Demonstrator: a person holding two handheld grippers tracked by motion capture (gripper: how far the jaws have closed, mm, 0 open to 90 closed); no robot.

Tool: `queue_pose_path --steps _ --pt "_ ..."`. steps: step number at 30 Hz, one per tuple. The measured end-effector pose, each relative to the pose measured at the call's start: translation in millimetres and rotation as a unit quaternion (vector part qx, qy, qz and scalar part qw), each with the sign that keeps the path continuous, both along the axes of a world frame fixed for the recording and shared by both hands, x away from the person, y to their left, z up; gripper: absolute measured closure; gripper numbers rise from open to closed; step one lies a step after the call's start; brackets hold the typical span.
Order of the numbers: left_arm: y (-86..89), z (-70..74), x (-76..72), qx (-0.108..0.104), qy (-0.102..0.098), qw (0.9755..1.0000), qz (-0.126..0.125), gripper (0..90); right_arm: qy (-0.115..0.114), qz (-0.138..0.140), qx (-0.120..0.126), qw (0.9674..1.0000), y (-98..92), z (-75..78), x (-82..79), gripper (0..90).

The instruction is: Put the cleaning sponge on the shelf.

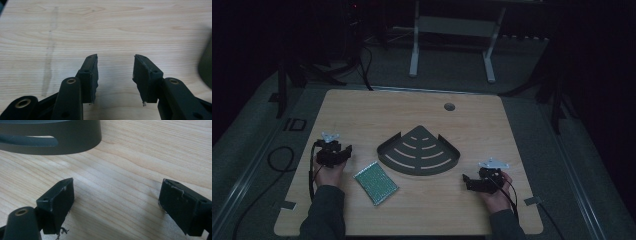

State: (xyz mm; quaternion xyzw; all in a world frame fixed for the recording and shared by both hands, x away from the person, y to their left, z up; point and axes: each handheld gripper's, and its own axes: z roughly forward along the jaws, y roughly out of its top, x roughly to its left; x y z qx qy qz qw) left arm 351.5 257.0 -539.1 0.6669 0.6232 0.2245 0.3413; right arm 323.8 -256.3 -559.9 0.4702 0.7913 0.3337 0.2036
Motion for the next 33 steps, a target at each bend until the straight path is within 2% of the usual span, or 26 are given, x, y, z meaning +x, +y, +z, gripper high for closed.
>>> queue_pose_path --steps 3,5,7,11,12,14,17,19,22,24,26,31,33 --pt "-1.4 6.1 -5.8 -0.003 -0.002 0.9998 -0.02 54.0 0.0 0.0 0.0 1.0 0.0 0.0 -0.1 12.8" --pt "-2.3 11.0 -9.9 0.0 -0.005 0.9996 -0.029 55.8 0.0 0.0 0.0 1.0 -0.1 0.0 -0.2 12.8" --pt "-2.6 15.3 -13.6 -0.006 -0.006 0.9993 -0.036 58.3 0.0 0.0 0.0 1.0 -0.1 0.0 -0.3 12.8" --pt "-4.5 21.1 -19.6 -0.009 0.0 0.9984 -0.056 61.9 0.0 0.0 0.001 1.0 0.0 0.0 -0.7 12.8" --pt "-6.9 27.2 -23.6 -0.006 0.006 0.9977 -0.068 61.9 0.001 0.0 0.001 1.0 0.0 0.0 -0.9 12.8" --pt "-10.0 33.2 -28.9 -0.012 0.001 0.9968 -0.079 64.8 0.001 -0.001 0.001 1.0 0.0 0.0 -1.1 12.9" --pt "-16.4 40.2 -38.1 0.007 -0.009 0.9954 -0.095 69.4 0.001 -0.001 0.001 1.0 0.1 0.0 -1.3 12.9" --pt "-18.8 42.6 -41.8 0.01 -0.004 0.9938 -0.111 73.9 0.001 -0.002 0.001 1.0 0.2 0.0 -1.7 12.9" --pt "-23.7 43.8 -45.3 0.012 0.007 0.9915 -0.13 82.3 0.001 -0.003 0.001 1.0 0.2 0.0 -1.9 12.9" --pt "-28.2 43.7 -47.1 0.02 0.016 0.9903 -0.136 86.9 0.001 -0.003 0.001 1.0 0.2 0.1 -1.9 12.9" --pt "-32.2 43.7 -49.8 0.02 0.017 0.9896 -0.142 89.5 0.001 -0.003 0.001 1.0 0.2 0.1 -1.9 12.9" --pt "-40.4 43.1 -56.5 0.02 0.02 0.9871 -0.158 89.5 0.001 -0.003 0.001 1.0 0.2 0.1 -1.9 12.9" --pt "-43.6 41.9 -59.6 0.021 0.025 0.9854 -0.167 89.9 0.001 -0.003 0.001 1.0 0.2 0.0 -1.9 12.9"
